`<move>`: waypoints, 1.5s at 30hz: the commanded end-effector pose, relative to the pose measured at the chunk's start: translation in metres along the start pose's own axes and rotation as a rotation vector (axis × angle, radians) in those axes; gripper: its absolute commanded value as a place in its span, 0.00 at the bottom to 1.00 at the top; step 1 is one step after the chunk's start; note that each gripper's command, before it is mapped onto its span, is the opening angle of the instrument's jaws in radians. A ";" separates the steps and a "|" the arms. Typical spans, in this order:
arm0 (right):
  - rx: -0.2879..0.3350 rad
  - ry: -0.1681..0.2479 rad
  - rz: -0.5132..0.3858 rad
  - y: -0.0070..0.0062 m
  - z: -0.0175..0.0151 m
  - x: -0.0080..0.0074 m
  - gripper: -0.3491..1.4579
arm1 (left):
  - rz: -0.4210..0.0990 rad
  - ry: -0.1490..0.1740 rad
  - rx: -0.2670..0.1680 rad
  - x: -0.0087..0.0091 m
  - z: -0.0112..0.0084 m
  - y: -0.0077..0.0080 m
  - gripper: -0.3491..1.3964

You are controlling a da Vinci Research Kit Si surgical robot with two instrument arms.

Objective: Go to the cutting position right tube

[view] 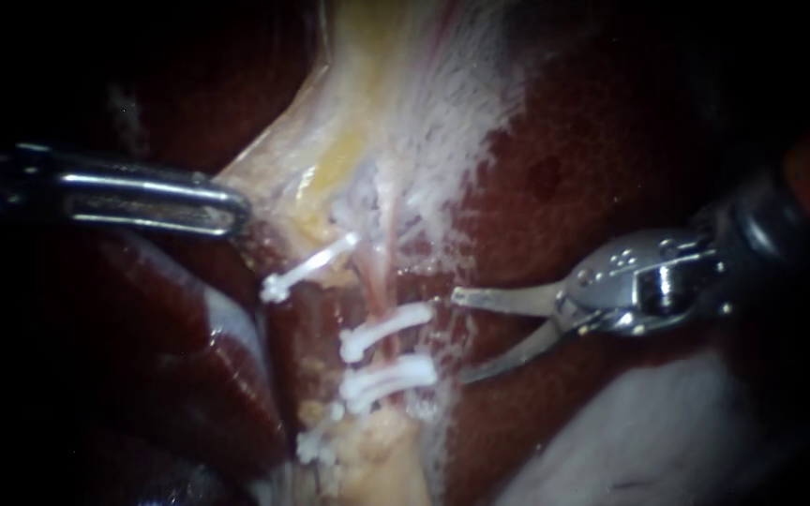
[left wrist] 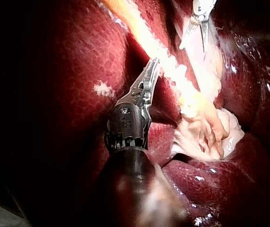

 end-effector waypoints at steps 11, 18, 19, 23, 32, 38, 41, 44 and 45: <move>0.061 -0.038 0.013 0.0006 0.0034 0.0007 0.56 | 0.019 -0.018 -0.008 -0.0019 -0.0011 -0.0025 0.00; 0.073 -0.047 0.010 0.0015 0.0047 0.0010 0.49 | 0.018 -0.018 -0.009 -0.0020 -0.0012 -0.0027 0.00; 0.073 -0.047 0.010 0.0016 0.0048 0.0010 0.48 | 0.018 -0.018 -0.009 -0.0020 -0.0012 -0.0027 0.00; 0.070 -0.047 0.017 0.0021 0.0051 0.0012 0.42 | 0.018 -0.018 -0.010 -0.0021 -0.0012 -0.0029 0.00; 0.068 -0.048 0.029 0.0027 0.0061 0.0018 0.31 | 0.017 -0.019 -0.015 -0.0023 -0.0012 -0.0034 0.00; 0.064 -0.051 0.028 0.0027 0.0068 0.0018 0.30 | 0.017 -0.019 -0.014 -0.0023 -0.0010 -0.0034 0.00; 0.063 -0.049 0.032 0.0027 0.0073 0.0018 0.30 | 0.017 -0.019 -0.014 -0.0023 -0.0010 -0.0035 0.00; 0.065 -0.044 0.032 0.0027 0.0075 0.0019 0.30 | 0.017 -0.019 -0.015 -0.0023 -0.0009 -0.0035 0.00; 0.066 -0.041 0.032 0.0027 0.0075 0.0019 0.29 | 0.017 -0.019 -0.015 -0.0023 -0.0009 -0.0036 0.00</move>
